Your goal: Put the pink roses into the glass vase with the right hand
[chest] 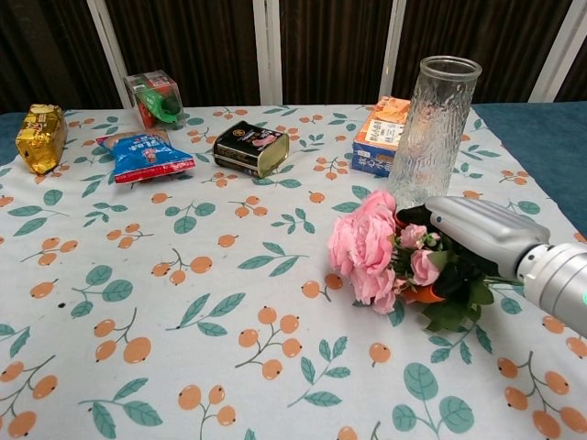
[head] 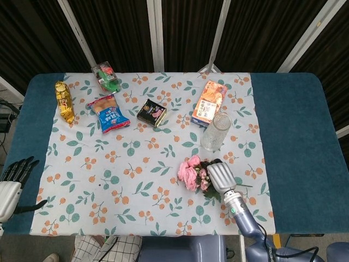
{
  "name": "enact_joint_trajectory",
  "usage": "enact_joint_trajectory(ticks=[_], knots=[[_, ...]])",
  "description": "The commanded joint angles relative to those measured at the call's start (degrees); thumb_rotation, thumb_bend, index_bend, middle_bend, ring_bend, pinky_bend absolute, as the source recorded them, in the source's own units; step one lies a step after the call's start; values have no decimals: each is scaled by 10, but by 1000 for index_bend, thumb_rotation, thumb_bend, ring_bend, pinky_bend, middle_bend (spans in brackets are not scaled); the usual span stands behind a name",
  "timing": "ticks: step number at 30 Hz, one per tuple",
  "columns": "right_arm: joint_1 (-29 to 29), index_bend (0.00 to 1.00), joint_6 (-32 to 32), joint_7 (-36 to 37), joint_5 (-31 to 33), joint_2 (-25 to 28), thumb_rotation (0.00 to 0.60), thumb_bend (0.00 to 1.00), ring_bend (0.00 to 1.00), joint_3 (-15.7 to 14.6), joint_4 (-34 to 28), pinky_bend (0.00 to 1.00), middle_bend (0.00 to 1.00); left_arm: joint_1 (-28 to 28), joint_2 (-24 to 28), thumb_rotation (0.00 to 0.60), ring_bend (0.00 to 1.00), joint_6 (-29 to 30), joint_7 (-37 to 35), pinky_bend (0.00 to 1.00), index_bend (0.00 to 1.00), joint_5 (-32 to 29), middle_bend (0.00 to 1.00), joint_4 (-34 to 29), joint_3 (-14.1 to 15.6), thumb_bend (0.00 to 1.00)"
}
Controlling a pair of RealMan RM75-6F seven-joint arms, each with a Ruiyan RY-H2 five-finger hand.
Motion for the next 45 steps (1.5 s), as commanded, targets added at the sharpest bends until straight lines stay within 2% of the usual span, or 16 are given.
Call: enact_joint_trajectory(ticks=[1, 11, 16, 21, 25, 29, 33, 45], knots=[[-5, 429, 14, 5, -4, 13, 600, 300, 480, 1, -17, 324, 463, 0, 1, 600, 0, 0, -1, 0, 0, 1, 0, 0, 1, 0], [-36, 445, 76, 48, -16, 107, 600, 305, 489, 20, -147, 324, 473, 1, 0, 600, 0, 2, 2, 0, 0, 4, 0, 0, 2, 0], [-64, 445, 119, 121, -26, 187, 600, 305, 488, 41, -230, 324, 473, 2, 0, 600, 0, 3, 6, 0, 0, 4, 0, -3, 3, 0], [-78, 445, 147, 186, 6, 254, 600, 305, 488, 93, -297, 324, 473, 4, -2, 600, 0, 6, 14, 0, 0, 8, 0, -4, 4, 0], [-72, 445, 160, 235, 61, 281, 600, 305, 489, 157, -323, 324, 473, 3, -4, 600, 0, 5, 19, 0, 0, 7, 0, -6, 3, 0], [-49, 445, 157, 295, 134, 277, 600, 305, 488, 224, -328, 323, 473, 2, -5, 600, 0, 2, 22, 0, 0, 5, 0, -7, 3, 0], [-19, 439, 146, 361, 189, 252, 600, 305, 486, 277, -316, 323, 473, 0, -6, 600, 0, -2, 23, 0, 0, 4, 0, -8, 3, 0], [111, 439, 168, 417, 225, 119, 600, 305, 470, 353, -193, 324, 473, -1, 0, 600, 0, -9, 7, 0, 0, -2, 0, -9, 3, 0]])
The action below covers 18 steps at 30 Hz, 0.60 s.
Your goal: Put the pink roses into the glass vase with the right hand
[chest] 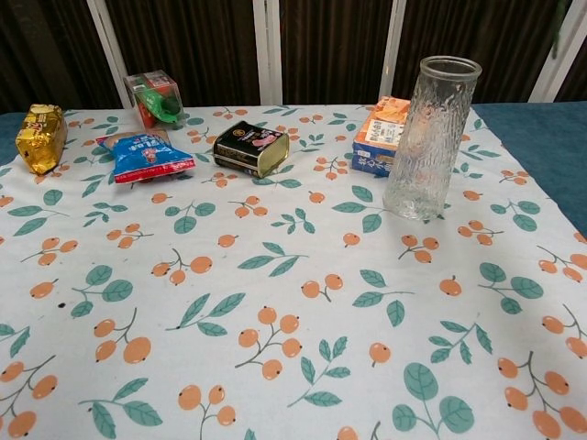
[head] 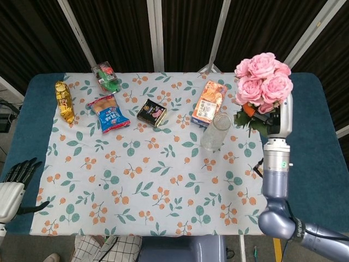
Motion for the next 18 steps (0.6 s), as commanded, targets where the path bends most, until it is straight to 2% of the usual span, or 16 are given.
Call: enact_joint_trajectory(ticks=[1, 8, 18], knots=[[45, 439, 6, 19, 11, -40, 600, 306, 469, 28, 40, 324, 473, 0, 2, 600, 0, -1, -3, 0, 0, 0, 0, 0, 1, 0], [101, 438, -8, 25, 13, -79, 600, 305, 469, 37, 108, 323, 473, 0, 6, 600, 0, -3, -15, 0, 0, -3, 0, 0, 1, 0], [117, 439, -19, 47, 16, -107, 600, 306, 469, 25, 172, 323, 473, 1, 10, 600, 0, -5, -24, 0, 0, -5, 0, 1, 2, 0]])
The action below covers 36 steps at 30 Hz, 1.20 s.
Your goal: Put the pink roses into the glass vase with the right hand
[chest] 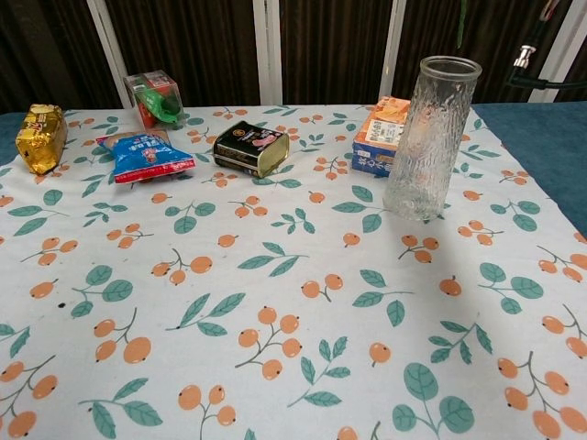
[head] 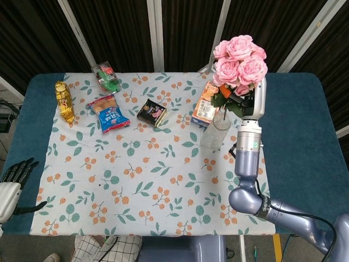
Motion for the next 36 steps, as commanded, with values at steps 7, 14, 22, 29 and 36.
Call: enact_joint_trajectory(ticks=[7, 14, 22, 29, 36], knots=[[-3, 439, -19, 32, 8, -16, 600, 306, 468, -11, 53, 323, 472, -1, -1, 600, 0, -2, 2, 0, 0, -1, 0, 0, 0, 0], [-19, 429, -21, 45, 16, -27, 600, 307, 461, -26, 68, 324, 473, -1, -1, 600, 0, -5, 5, 0, 0, -1, 0, -3, 1, 0], [-50, 405, -22, 51, 30, -32, 600, 308, 448, -44, 67, 324, 472, -2, 0, 600, 0, -6, 3, 0, 0, 1, 0, -4, 2, 0], [-84, 403, -18, 40, 29, -24, 600, 308, 441, -68, 42, 323, 473, -2, 1, 600, 0, -7, 3, 0, 0, 3, 0, -6, 4, 0], [-101, 403, -22, 21, 32, -20, 600, 308, 439, -80, 30, 323, 473, -2, 0, 600, 0, -7, 5, 0, 0, 5, 0, -8, 4, 0]])
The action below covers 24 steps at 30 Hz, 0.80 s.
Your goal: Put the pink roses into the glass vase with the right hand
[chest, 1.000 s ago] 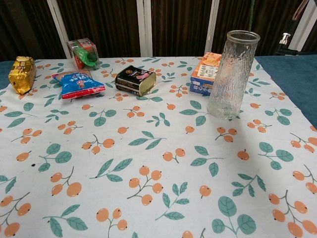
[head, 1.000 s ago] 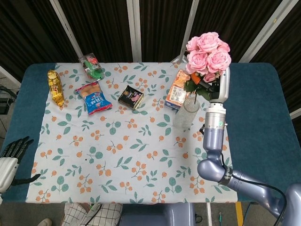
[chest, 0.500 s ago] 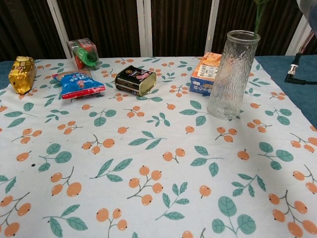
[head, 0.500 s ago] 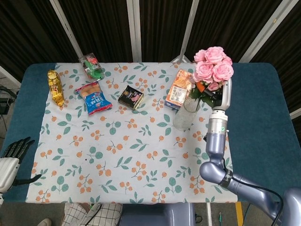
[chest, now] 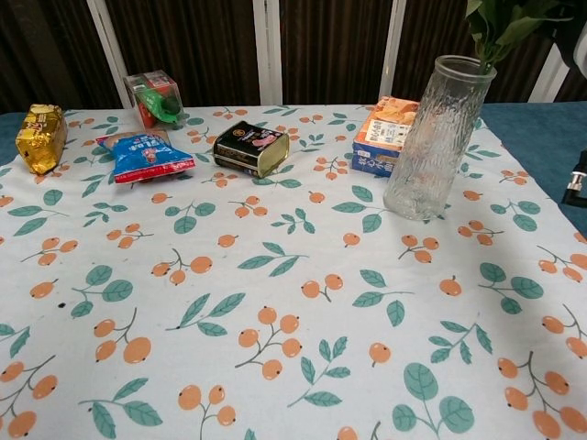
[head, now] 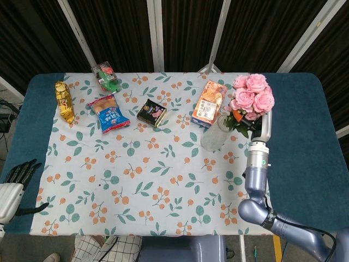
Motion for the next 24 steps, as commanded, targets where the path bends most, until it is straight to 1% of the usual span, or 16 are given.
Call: enact_joint_trajectory(ticks=[1, 14, 24], knots=[[-1, 403, -4, -6, 3, 1, 600, 308, 439, 1, -1, 323, 473, 0, 0, 600, 0, 1, 1, 0, 0, 1, 0, -1, 0, 0], [17, 403, -10, -30, 6, -15, 600, 308, 438, 18, -9, 317, 473, -1, -1, 600, 0, -2, 3, 0, 0, -1, 0, -3, -1, 0], [8, 403, -8, -26, 6, -33, 600, 308, 432, 8, 8, 269, 471, -3, 0, 600, 0, -3, 0, 0, 0, -1, 0, -2, -1, 0]])
